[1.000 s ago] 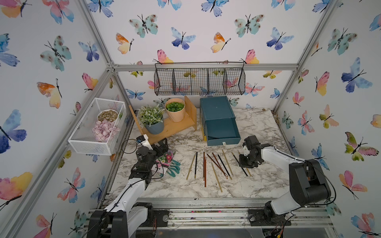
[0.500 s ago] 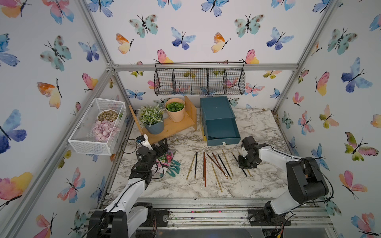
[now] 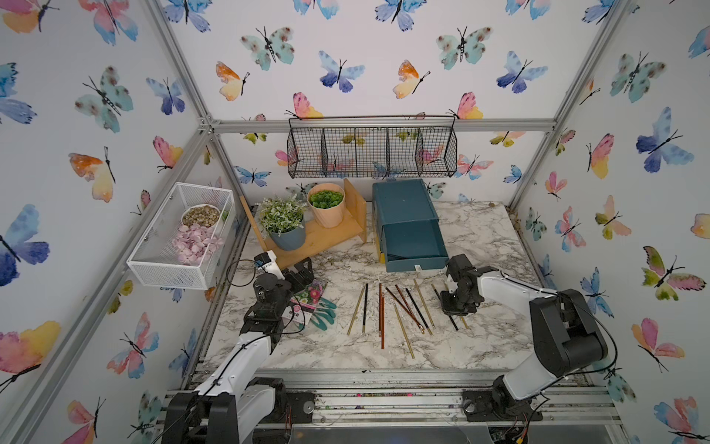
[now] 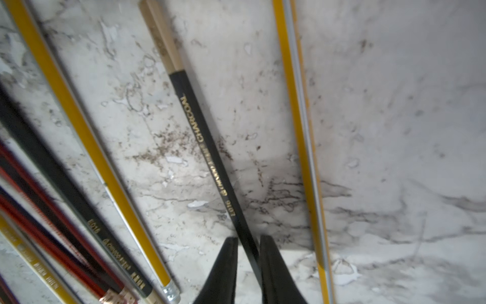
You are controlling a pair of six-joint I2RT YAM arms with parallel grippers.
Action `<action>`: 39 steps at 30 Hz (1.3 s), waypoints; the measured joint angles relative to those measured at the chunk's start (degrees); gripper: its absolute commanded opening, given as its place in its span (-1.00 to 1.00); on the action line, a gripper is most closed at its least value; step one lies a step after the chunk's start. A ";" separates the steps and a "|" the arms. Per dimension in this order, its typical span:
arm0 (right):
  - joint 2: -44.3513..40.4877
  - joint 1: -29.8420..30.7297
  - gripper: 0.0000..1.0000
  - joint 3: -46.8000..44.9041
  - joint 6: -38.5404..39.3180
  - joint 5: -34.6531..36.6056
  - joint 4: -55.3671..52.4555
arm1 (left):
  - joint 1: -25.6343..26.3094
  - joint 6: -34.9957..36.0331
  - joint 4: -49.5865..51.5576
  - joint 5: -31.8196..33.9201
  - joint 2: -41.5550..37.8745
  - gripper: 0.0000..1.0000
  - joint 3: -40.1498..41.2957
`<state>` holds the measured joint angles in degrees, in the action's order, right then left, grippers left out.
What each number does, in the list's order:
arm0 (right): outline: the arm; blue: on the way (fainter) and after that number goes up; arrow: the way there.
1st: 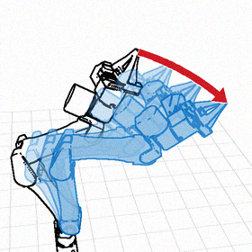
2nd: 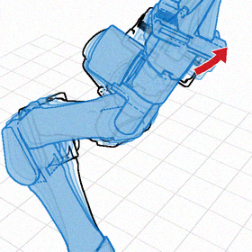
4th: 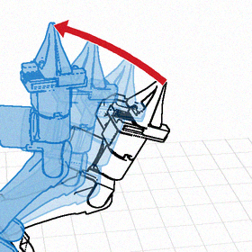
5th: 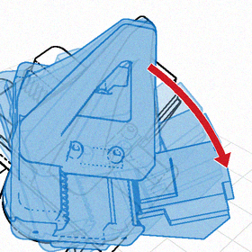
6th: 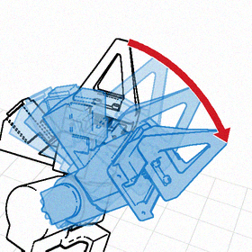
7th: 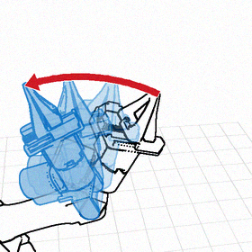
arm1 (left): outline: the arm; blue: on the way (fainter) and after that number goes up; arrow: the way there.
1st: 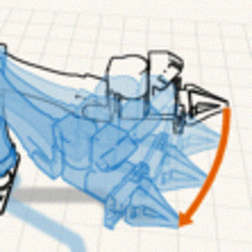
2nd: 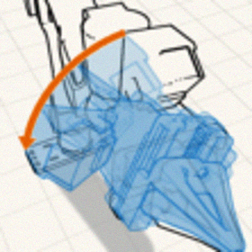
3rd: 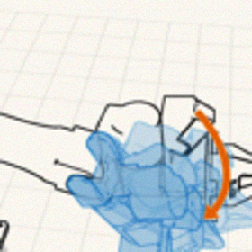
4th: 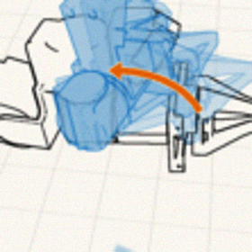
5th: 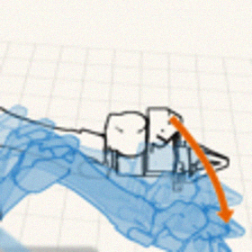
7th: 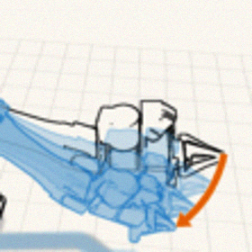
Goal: Please place the pencils in the drawer according to their color
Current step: Pick up the pencil from the center of the board.
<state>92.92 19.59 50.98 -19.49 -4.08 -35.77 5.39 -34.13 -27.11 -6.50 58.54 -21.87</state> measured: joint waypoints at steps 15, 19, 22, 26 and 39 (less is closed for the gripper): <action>0.85 1.53 -0.69 0.63 -2.05 2.95 -0.59 | 0.00 0.00 0.00 0.00 0.00 0.97 0.00; 1.33 2.32 -0.74 1.05 -3.45 4.63 -1.03 | 0.00 0.00 0.00 0.00 0.00 0.97 0.00; 1.31 2.64 -0.76 1.03 -4.09 5.14 -1.01 | 0.00 0.00 -0.02 0.00 0.00 0.97 0.00; 1.31 2.93 -0.86 0.90 -4.68 5.11 -0.81 | 0.00 0.00 0.00 0.00 0.00 0.97 0.00; 1.46 2.99 -0.95 0.94 -4.55 5.11 -0.74 | 0.00 0.02 0.04 0.00 -0.74 0.97 0.00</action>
<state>94.39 22.59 51.92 -24.03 1.04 -36.51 5.39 -34.11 -27.07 -6.50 57.80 -21.87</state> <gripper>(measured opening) 0.094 0.984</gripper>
